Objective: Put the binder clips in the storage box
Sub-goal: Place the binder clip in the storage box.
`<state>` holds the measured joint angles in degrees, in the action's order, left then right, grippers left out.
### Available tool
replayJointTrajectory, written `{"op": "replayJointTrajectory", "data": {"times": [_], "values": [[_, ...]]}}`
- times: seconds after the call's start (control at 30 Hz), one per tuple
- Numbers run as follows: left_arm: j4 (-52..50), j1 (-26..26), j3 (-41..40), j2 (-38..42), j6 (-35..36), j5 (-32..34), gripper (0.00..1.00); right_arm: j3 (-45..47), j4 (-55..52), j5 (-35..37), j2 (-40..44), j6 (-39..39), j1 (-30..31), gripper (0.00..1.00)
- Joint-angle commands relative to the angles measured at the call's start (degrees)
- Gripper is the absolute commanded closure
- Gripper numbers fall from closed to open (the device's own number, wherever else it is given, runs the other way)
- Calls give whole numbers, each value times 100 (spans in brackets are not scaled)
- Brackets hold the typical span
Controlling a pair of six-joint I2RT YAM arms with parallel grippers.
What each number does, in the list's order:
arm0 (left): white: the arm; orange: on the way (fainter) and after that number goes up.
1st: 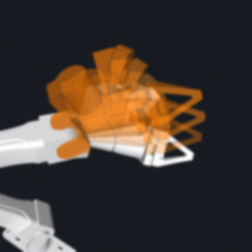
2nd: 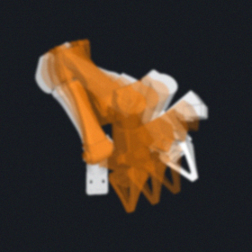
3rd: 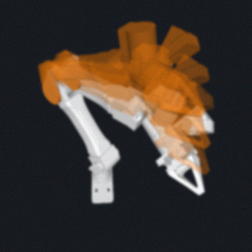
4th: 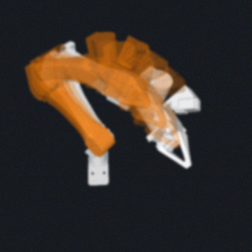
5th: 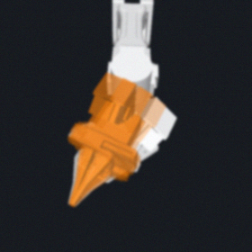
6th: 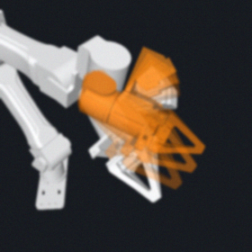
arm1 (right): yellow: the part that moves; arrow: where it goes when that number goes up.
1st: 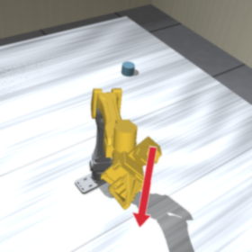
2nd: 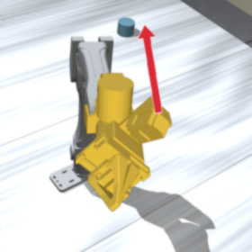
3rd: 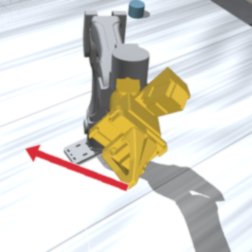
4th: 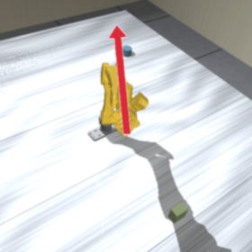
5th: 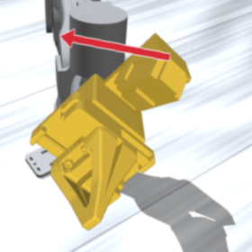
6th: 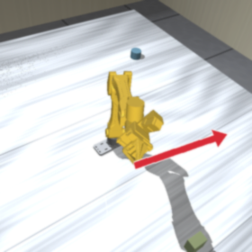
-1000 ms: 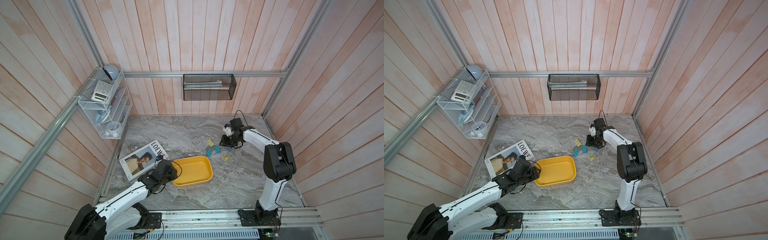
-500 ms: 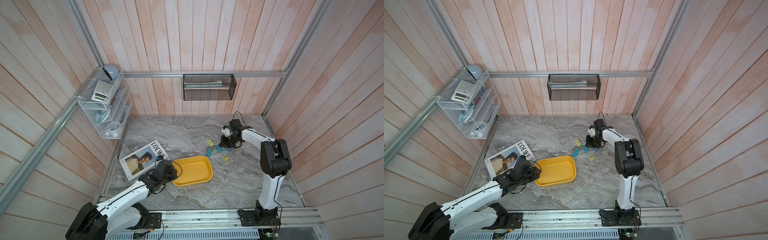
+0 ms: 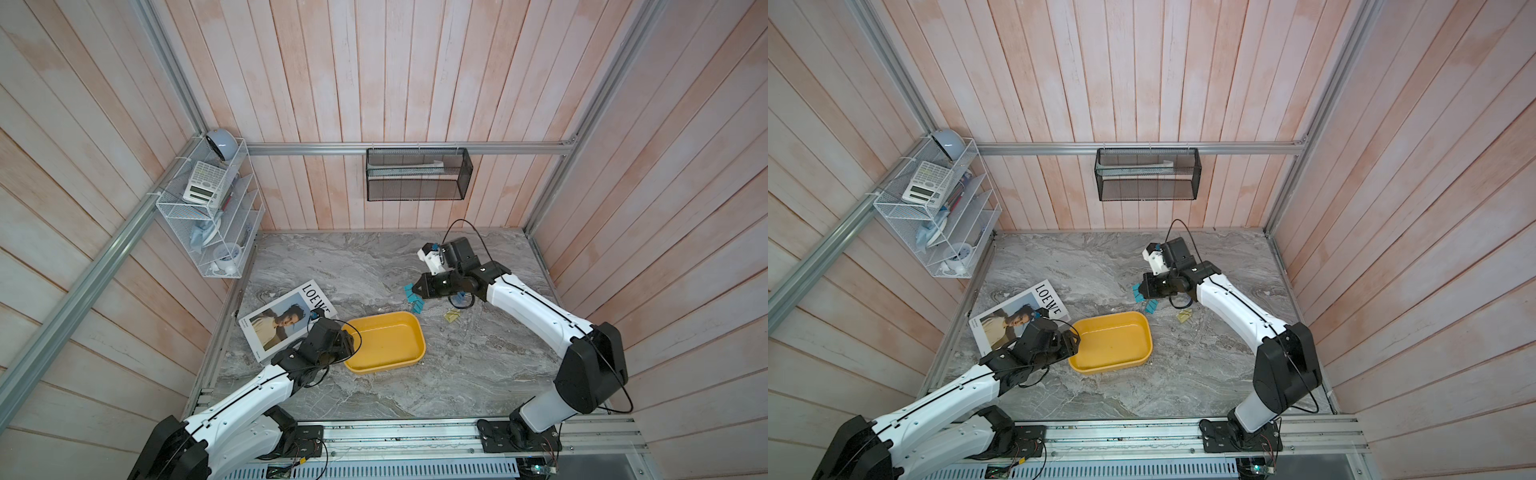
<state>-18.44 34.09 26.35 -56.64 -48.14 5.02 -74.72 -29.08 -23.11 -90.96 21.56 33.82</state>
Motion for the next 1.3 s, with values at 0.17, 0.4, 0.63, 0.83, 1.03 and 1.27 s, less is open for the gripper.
{"op": "replayJointTrajectory", "data": {"times": [0.17,0.4,0.63,0.83,1.03,1.27], "values": [[-126,-64,-16,314,107,342,33,565,1180,494,-282,1540,1210,100],[-91,-60,-90,378,147,404,33,997,2317,835,-823,2628,1821,100],[-14,-69,-208,426,178,363,33,821,2598,878,-1450,2911,2023,100],[103,-69,-317,444,165,333,33,717,2776,808,-1747,3056,2049,100],[175,-69,-410,434,156,351,33,767,2853,410,-1644,2889,2034,59],[165,-78,-460,517,112,330,33,1089,2069,132,-572,2191,1767,55]]}}
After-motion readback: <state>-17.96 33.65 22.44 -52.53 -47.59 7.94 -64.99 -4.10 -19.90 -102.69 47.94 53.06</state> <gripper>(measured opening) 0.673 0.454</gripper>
